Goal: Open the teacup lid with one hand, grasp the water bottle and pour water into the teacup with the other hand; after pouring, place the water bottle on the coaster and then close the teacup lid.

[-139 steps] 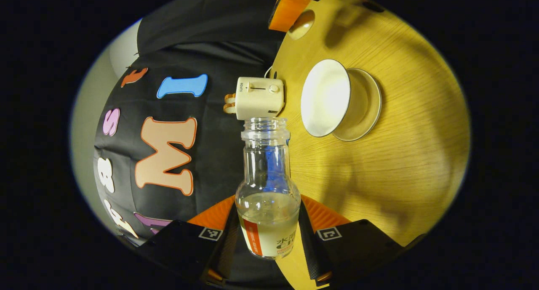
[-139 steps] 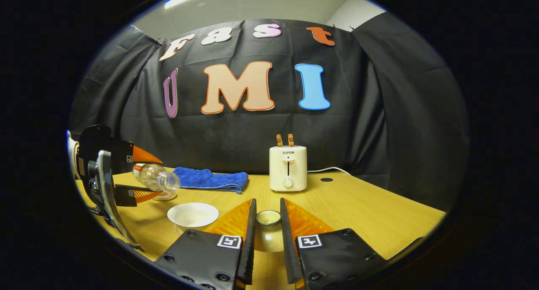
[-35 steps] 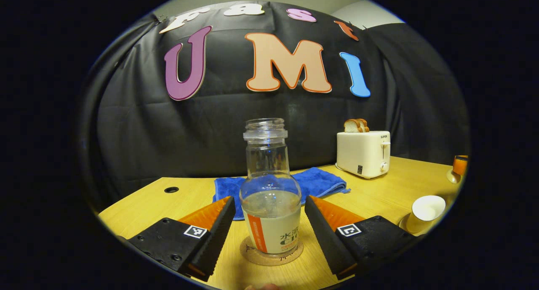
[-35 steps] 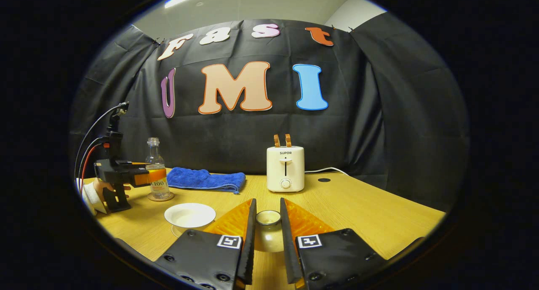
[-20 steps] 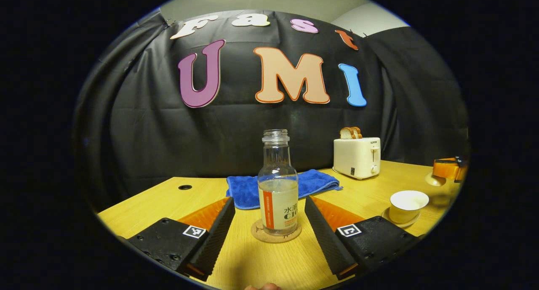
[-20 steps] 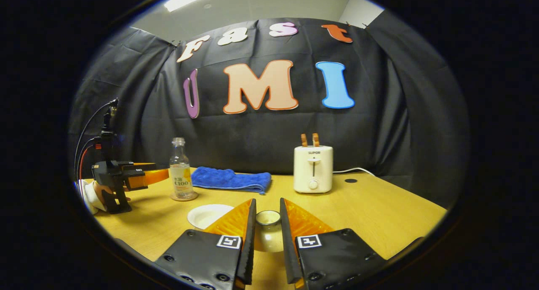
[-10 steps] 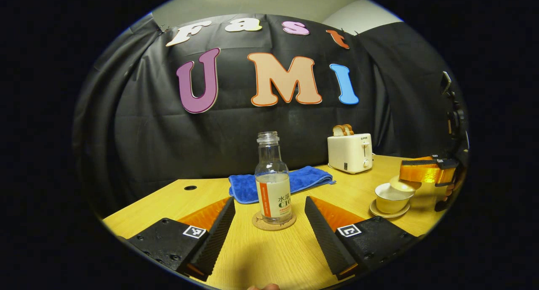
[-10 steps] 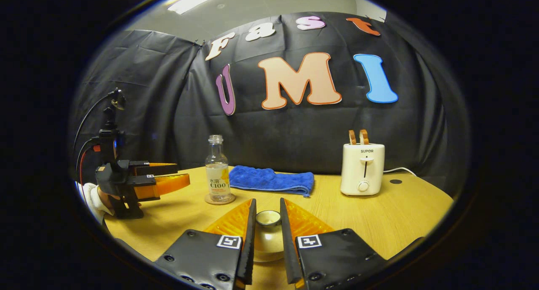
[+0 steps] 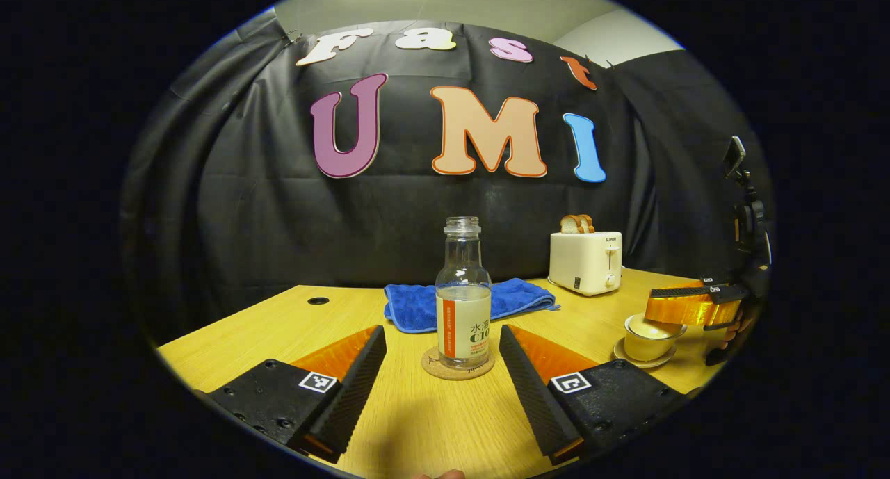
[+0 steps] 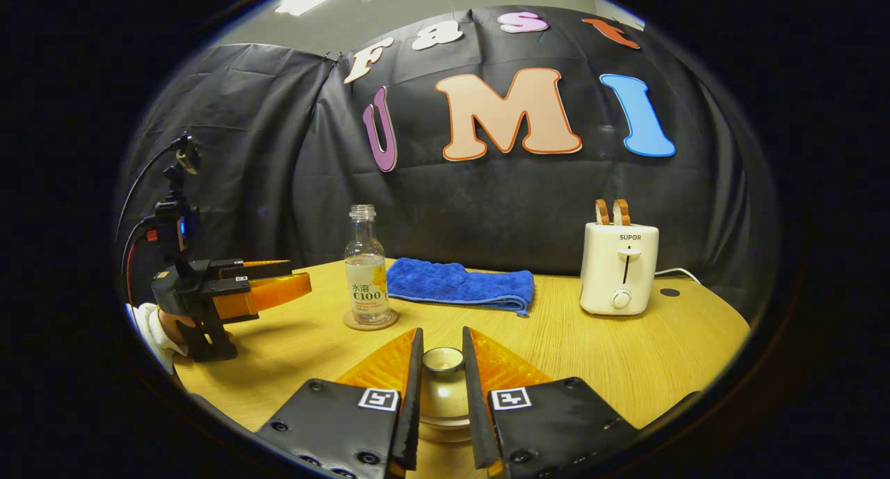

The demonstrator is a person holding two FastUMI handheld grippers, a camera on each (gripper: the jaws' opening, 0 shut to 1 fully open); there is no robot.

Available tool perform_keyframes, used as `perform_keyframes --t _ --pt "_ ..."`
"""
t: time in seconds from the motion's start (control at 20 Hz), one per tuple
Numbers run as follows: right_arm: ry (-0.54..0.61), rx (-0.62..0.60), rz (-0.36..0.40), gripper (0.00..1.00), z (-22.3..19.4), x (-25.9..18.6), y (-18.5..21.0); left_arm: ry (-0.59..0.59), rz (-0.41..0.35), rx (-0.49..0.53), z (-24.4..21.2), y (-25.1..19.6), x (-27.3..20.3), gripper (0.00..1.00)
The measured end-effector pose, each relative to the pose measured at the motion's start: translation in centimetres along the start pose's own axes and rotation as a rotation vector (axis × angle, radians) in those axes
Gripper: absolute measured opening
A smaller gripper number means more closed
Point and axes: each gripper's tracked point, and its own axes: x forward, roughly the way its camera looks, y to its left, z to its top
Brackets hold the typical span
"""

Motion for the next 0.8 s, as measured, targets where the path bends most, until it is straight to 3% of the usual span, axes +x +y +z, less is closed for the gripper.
perform_keyframes --t 0.35,0.55,0.8 --pt "0.026 0.005 -0.030 0.34 -0.4 0.3 -0.5 0.003 0.008 0.003 0.0 0.1 -0.1 0.95" --pt "0.028 0.004 -0.031 0.39 -0.6 -0.1 -0.4 0.003 0.012 0.002 0.0 0.3 -0.1 0.95" --pt "-0.066 0.011 -0.045 0.72 1.1 -1.3 -0.8 0.004 0.018 0.002 -0.1 0.4 -0.3 0.95"
